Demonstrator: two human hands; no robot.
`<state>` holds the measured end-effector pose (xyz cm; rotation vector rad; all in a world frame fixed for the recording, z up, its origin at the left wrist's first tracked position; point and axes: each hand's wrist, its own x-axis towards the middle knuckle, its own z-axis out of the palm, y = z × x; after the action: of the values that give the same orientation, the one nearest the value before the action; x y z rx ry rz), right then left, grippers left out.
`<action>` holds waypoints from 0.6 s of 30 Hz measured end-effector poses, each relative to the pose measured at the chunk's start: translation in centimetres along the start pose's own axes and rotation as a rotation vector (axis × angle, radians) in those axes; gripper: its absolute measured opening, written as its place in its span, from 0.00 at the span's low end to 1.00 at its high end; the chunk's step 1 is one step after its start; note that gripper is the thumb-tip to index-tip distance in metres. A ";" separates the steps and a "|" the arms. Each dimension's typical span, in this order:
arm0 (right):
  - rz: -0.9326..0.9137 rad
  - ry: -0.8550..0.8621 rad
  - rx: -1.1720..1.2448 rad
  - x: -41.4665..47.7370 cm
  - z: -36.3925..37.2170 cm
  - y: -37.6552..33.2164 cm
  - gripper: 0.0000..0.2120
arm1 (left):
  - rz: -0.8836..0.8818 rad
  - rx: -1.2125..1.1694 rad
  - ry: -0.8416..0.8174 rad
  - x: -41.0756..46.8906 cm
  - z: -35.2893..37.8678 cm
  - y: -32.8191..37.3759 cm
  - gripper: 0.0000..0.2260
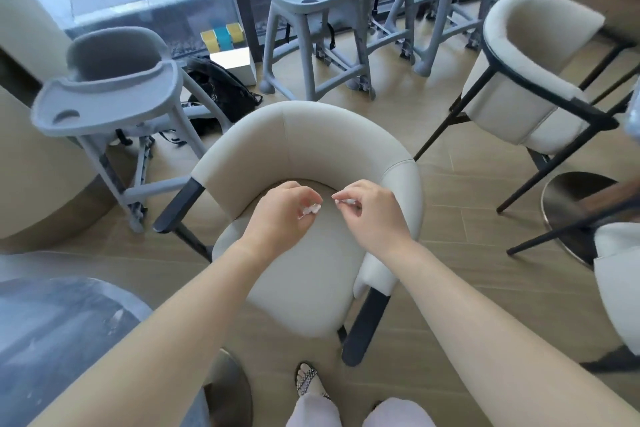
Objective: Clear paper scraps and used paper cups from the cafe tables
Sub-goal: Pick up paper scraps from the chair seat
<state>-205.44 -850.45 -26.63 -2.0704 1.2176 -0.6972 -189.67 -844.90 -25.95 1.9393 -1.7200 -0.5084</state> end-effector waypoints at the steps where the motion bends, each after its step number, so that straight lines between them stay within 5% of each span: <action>1: -0.004 -0.004 -0.011 -1.0 -0.5 -0.1 0.06 | -0.006 -0.007 0.007 -1.1 0.0 0.6 0.06; 18: -0.293 -0.223 0.033 -19.7 -1.8 -8.0 0.06 | -0.196 0.076 0.214 -24.7 -2.0 7.1 0.05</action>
<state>-210.75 -830.34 -22.05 -2.2538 0.7839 -0.5907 -197.53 -820.84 -21.36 2.1431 -1.4447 -0.2941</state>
